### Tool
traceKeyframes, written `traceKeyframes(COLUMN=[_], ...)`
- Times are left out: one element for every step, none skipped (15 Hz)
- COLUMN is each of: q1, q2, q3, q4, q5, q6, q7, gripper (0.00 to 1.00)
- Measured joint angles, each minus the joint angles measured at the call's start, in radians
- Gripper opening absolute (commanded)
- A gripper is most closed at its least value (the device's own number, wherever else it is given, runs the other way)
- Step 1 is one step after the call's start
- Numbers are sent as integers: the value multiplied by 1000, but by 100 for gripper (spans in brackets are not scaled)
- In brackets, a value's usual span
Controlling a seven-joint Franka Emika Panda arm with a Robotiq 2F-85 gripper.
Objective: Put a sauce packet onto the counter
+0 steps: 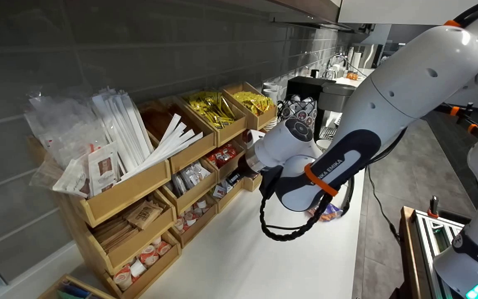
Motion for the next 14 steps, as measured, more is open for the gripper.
traceKeyframes(q1=[-7, -14, -19, -25, -30, -33, -33, -34, -36, -43, -55, -75, -99, -121], q2=[-20, -37, -55, -74, -95, -118, -143, -170, -199, -231, -266, -304, -345, -384], q3=[14, 27, 40, 53, 64, 72, 73, 75, 77, 86, 102, 127, 157, 183], q4=[-8, -18, -30, -43, -56, -69, -81, -93, -105, -117, -129, -142, -155, -169], q5=[0, -1, -1, -2, -2, -2, -3, -4, -6, -6, -6, -4, -1, 8], q6=[0, -1, -3, -7, -19, -34, -51, -76, -108, -144, -182, -222, -266, -311], q7=[1, 1, 1, 1, 1, 1, 1, 0, -5, -15, -27, -46, -67, -91], gripper=[0, 0, 0, 0, 0, 0, 0, 0, 0, 0, 0, 0, 0, 0])
